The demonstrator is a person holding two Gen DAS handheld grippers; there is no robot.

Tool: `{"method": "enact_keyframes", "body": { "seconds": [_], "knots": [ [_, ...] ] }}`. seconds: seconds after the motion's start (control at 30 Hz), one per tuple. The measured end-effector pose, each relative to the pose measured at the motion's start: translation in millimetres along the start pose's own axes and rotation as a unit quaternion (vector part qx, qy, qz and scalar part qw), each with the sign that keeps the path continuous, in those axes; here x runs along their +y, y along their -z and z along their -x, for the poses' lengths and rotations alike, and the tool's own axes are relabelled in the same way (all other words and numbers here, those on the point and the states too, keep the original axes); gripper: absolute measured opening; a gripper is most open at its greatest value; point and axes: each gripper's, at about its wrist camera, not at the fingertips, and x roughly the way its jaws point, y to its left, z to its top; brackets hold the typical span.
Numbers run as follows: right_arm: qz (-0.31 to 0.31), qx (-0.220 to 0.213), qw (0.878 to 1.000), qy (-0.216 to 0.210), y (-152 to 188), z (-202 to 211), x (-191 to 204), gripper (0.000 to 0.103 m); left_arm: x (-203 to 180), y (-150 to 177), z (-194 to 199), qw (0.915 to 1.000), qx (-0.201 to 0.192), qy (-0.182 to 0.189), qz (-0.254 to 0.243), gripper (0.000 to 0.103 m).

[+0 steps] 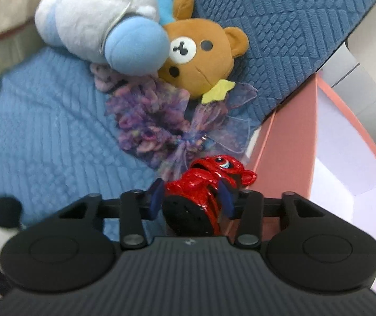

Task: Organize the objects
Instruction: 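Close left tool on the panda plush while right tool grasps the red lion figurine, then lift the panda plush with left tool while right tool lifts the red figurine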

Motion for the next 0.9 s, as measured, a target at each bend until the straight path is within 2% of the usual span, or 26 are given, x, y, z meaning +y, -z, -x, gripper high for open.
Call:
{"method": "enact_keyframes", "body": {
  "seconds": [0.1,0.23,0.53,0.73,0.9],
  "knots": [
    [0.018,0.003,1.000,0.005,-1,-3,4,0.046,5,-5,6,0.9997,-0.020,-0.001,0.016,0.066],
    [0.028,0.003,1.000,0.000,-6,-1,5,0.036,13,-13,18,0.9980,-0.052,0.000,0.035,0.066],
    [0.005,-0.015,0.999,-0.029,-8,32,4,0.032,40,-42,30,0.9917,-0.102,-0.032,0.073,0.066],
    [-0.023,-0.034,0.996,-0.073,1,62,18,0.032,55,-54,34,0.9871,-0.123,-0.059,0.083,0.066],
    [-0.071,-0.039,0.988,-0.130,14,71,31,0.032,60,-49,33,0.9867,-0.118,-0.072,0.086,0.066]
  ]
}}
